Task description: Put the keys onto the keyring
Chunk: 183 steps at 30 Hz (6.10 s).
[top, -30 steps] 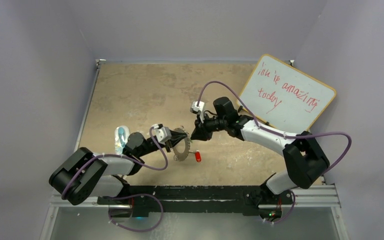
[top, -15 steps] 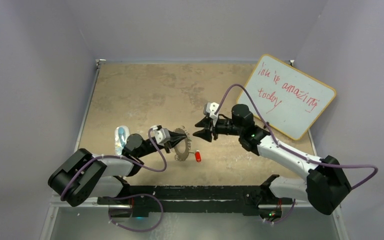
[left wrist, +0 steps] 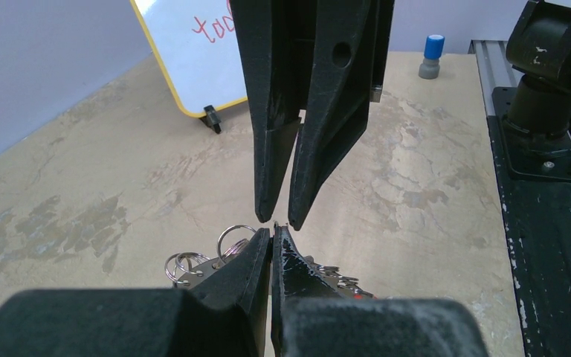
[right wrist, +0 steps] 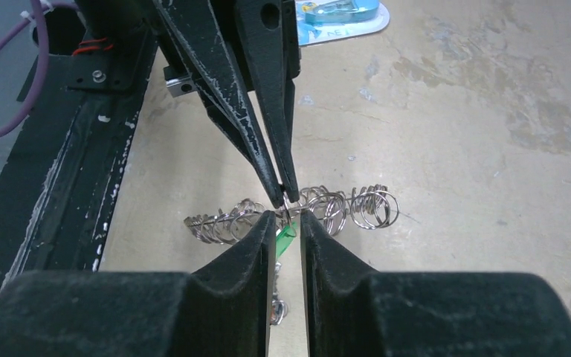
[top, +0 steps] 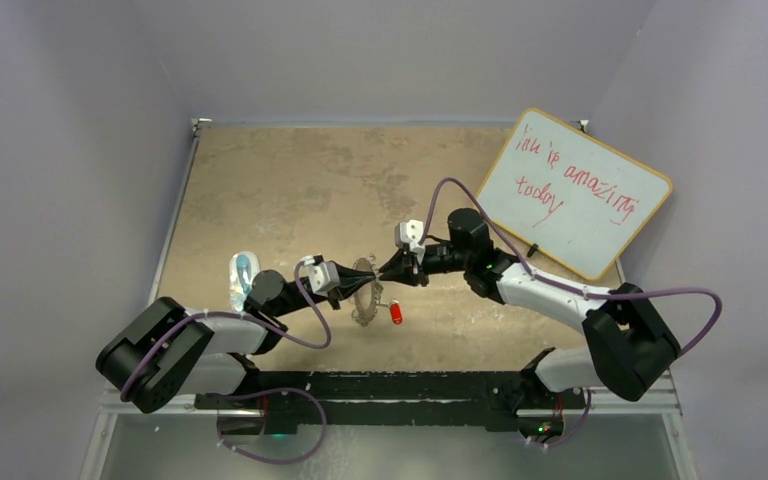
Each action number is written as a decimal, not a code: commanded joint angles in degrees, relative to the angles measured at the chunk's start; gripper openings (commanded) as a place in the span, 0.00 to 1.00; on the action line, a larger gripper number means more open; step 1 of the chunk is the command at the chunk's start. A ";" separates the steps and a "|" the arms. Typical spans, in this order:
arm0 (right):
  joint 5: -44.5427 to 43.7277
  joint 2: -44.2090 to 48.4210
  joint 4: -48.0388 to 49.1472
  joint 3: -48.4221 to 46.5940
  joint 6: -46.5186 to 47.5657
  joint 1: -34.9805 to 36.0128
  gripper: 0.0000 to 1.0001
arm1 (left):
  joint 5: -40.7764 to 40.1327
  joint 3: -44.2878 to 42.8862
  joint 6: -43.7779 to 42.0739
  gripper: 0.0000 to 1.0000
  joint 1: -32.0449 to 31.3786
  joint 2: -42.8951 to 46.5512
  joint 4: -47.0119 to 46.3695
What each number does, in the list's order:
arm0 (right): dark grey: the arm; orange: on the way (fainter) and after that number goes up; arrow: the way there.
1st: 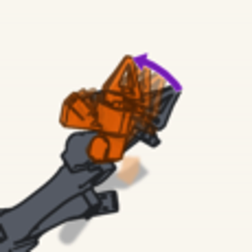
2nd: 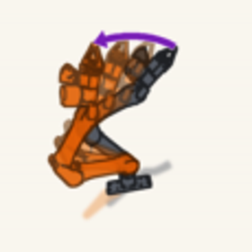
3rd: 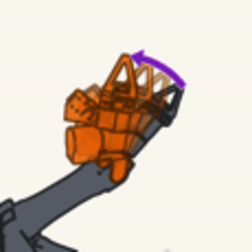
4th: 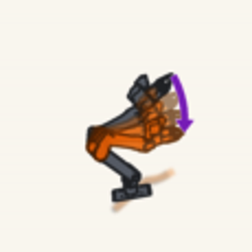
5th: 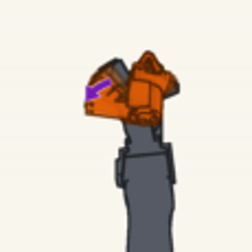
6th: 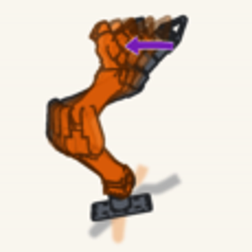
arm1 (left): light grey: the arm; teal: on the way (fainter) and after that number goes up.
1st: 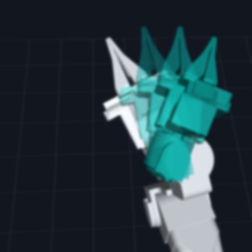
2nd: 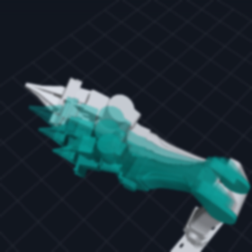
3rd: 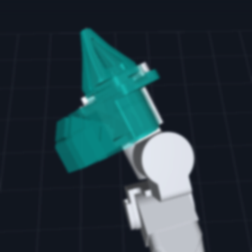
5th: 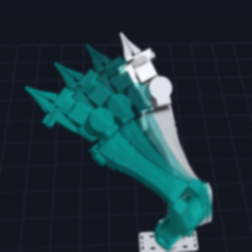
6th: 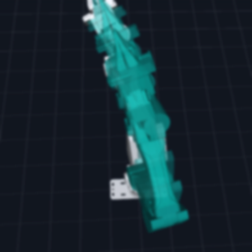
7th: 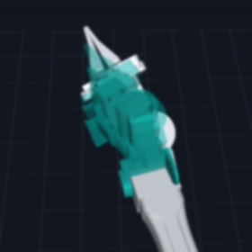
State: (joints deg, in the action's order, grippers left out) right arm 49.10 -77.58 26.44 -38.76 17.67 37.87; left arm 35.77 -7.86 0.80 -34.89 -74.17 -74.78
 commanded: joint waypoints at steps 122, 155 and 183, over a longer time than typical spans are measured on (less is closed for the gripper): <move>-22.08 -2.84 -24.66 -11.46 13.77 9.34 0.00 | 2.84 -9.45 -25.23 0.00 -2.13 -9.68 15.66; -3.41 7.77 5.71 4.43 4.15 1.11 0.33 | -1.71 3.20 -4.83 0.00 -2.16 -10.27 -27.00; 3.39 -1.07 6.67 0.20 6.66 1.07 0.14 | -1.63 3.90 -4.75 0.00 -2.25 -3.52 -25.68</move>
State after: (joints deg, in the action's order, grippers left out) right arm 50.76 -78.08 31.20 -36.01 23.62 39.18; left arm 32.97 -4.03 -4.08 -36.93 -79.05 -85.89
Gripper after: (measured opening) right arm 0.167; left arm 0.004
